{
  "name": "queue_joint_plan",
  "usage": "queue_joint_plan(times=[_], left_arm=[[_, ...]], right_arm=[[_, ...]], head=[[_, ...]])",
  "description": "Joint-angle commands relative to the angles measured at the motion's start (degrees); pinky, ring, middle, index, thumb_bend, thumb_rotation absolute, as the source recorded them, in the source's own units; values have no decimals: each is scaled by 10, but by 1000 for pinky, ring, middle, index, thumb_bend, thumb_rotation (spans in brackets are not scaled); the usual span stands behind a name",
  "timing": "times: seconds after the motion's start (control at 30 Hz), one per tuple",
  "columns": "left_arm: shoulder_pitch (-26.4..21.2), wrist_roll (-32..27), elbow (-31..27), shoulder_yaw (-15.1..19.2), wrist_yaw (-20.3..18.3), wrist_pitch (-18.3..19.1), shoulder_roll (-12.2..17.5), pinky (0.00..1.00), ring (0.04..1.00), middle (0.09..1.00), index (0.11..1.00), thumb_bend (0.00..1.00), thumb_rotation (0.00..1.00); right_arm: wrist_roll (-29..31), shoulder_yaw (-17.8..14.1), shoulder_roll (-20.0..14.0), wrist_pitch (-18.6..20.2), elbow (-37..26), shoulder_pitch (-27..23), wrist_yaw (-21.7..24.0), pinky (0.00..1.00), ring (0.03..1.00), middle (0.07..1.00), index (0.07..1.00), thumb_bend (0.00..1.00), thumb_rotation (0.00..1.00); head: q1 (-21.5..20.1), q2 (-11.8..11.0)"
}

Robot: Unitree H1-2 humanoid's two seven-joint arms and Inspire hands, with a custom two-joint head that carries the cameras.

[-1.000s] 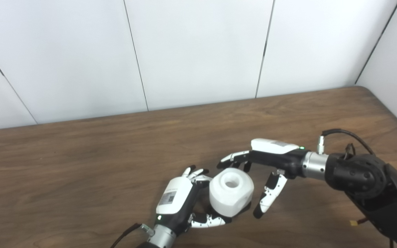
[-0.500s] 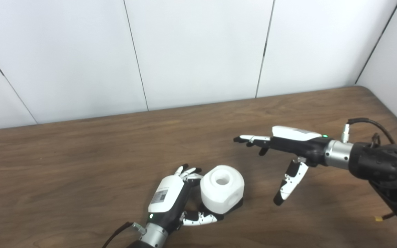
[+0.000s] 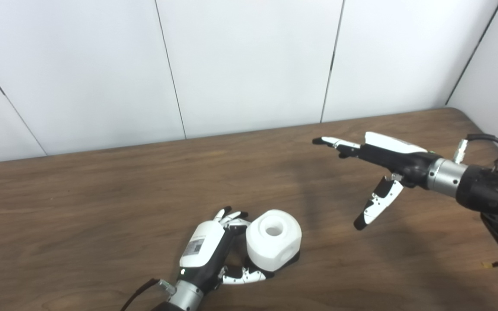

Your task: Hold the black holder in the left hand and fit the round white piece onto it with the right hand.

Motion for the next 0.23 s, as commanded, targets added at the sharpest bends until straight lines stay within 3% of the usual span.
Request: queue_joint_plan(times=[0.0, 0.2], left_arm=[[-8, -5, -11, 6, 4, -14, 5, 992, 878, 696, 481, 525, 65], [-8, -10, -1, 14, 9, -23, 10, 1000, 882, 698, 481, 525, 64]], right_arm=[[2, -17, 6, -20, 5, -2, -36, 872, 959, 991, 1000, 998, 178], [11, -57, 64, -39, 25, 40, -112, 877, 955, 983, 999, 815, 315]], head=[[-2, -2], [-4, -7]])
